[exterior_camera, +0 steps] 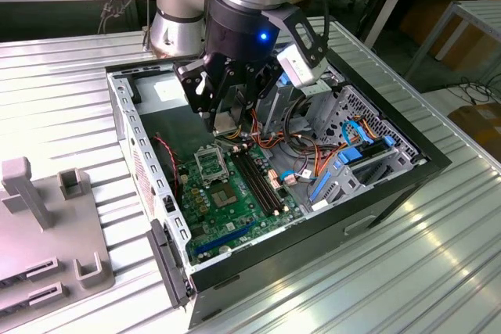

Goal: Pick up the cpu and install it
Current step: 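Place the cpu into insertion slot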

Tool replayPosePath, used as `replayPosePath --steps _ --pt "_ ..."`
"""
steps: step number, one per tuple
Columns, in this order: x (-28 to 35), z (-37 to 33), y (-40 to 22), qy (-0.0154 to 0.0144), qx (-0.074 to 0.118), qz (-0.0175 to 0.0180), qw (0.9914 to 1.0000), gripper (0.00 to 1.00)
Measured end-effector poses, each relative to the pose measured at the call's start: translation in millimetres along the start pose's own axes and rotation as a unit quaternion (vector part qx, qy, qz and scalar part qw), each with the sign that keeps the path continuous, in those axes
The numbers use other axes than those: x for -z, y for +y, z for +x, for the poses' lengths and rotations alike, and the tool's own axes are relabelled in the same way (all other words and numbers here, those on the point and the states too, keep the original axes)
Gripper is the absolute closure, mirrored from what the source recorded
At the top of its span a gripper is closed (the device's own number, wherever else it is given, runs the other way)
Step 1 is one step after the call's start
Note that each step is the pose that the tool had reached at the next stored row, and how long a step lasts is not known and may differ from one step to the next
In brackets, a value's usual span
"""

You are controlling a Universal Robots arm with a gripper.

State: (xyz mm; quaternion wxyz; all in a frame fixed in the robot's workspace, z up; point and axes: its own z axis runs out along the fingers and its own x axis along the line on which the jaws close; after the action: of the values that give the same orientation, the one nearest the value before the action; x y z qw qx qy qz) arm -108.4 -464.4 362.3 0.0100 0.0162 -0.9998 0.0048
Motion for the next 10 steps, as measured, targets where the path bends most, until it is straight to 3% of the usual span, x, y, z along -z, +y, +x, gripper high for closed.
replayPosePath --steps 7,10 --pt "-0.5 0.0 0.0 0.0 0.0 -0.0001 1.0 0.53" --pt "-3.5 0.0 -0.7 0.0 0.0 0.0 1.0 0.53"
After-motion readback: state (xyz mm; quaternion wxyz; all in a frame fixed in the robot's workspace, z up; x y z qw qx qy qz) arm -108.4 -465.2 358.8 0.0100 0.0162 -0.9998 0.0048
